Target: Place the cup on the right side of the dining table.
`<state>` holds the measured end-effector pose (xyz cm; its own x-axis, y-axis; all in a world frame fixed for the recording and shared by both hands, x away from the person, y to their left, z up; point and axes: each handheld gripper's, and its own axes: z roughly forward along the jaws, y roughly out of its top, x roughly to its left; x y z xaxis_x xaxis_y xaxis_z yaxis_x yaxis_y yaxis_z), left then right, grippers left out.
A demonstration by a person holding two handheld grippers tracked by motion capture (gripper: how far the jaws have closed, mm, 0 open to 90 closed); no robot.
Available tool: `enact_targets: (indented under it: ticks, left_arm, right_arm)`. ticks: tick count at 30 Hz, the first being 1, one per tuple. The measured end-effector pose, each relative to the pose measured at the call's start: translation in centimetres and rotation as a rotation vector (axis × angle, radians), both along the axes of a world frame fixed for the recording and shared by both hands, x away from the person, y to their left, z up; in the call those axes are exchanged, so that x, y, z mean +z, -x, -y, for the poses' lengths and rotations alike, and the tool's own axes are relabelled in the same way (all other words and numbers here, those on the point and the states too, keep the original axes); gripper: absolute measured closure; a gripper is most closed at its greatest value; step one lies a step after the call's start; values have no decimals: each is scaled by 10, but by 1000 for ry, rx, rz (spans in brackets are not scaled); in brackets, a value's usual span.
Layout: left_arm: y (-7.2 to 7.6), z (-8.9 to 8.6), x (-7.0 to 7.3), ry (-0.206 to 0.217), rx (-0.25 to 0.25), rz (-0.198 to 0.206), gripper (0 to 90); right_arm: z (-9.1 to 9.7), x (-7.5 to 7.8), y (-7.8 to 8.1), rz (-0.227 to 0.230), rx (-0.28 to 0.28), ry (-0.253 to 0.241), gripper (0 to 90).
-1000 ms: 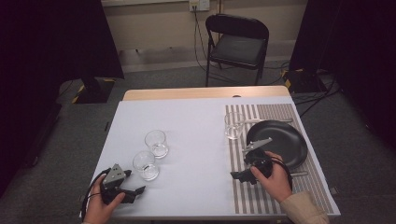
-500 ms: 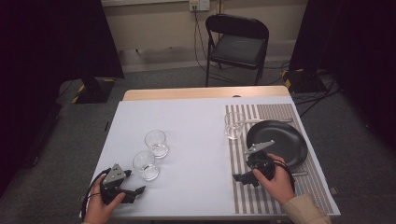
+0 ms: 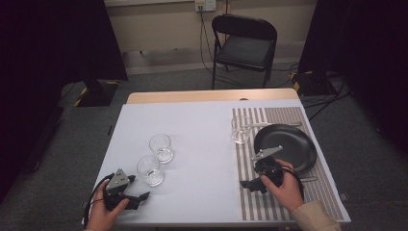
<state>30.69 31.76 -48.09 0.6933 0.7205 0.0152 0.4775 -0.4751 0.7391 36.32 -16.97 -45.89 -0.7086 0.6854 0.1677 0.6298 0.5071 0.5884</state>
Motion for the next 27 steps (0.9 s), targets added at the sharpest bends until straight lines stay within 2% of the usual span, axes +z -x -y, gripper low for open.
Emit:
enact_targets:
  ticks: [10,18,27]
  left_arm:
    - [0,0,0,2,1,-1,133]
    - [0,0,0,3,2,-2,133]
    - [0,0,0,0,0,1,133]
  right_arm:
    - [1,-2,3,33,36,16,160]
    - [5,-8,10,102,58,-2,159]
    - [6,-11,15,146,67,-3,156]
